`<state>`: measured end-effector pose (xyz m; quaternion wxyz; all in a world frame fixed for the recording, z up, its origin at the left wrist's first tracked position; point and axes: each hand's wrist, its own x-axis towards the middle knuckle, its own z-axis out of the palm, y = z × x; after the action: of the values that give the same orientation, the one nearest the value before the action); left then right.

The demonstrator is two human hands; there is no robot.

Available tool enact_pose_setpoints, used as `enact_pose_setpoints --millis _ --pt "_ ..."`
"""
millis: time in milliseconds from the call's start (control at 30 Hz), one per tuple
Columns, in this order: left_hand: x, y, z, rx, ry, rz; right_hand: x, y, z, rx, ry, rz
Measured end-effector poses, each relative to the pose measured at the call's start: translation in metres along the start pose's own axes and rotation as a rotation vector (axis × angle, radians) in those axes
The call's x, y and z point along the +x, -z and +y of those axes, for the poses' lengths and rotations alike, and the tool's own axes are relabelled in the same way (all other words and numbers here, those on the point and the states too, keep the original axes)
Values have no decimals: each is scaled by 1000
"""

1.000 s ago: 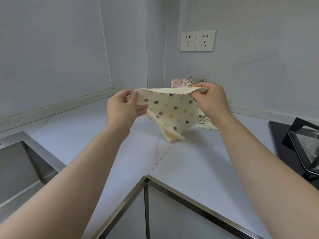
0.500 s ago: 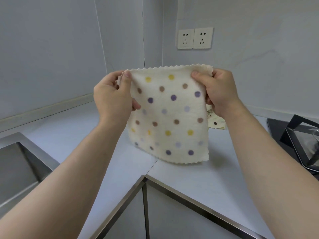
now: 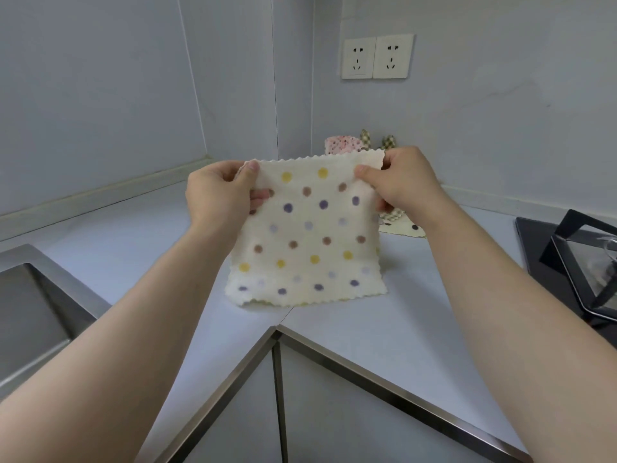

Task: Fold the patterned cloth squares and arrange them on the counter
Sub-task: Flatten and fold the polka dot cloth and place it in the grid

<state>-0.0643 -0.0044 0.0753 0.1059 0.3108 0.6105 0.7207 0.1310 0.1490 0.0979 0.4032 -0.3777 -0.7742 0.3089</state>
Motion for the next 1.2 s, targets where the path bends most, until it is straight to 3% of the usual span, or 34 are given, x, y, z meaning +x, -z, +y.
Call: enact_pose_setpoints --millis 133,467,733,933,1200 --pt "4 -1 -11 10 10 -46 -1 -4 6 112 -24 -49" --pt "7 6 -37 173 75 -69 0 -22 29 -165 -29 -107" --pt "-12 33 -40 672 -97 -352 -57 -38 53 -273 -15 -150" --pt "-47 54 -61 890 -208 -379 -89 -35 62 -371 57 -241" --pt "-60 61 -74 955 -309 -351 -103 -35 74 -385 138 -299"
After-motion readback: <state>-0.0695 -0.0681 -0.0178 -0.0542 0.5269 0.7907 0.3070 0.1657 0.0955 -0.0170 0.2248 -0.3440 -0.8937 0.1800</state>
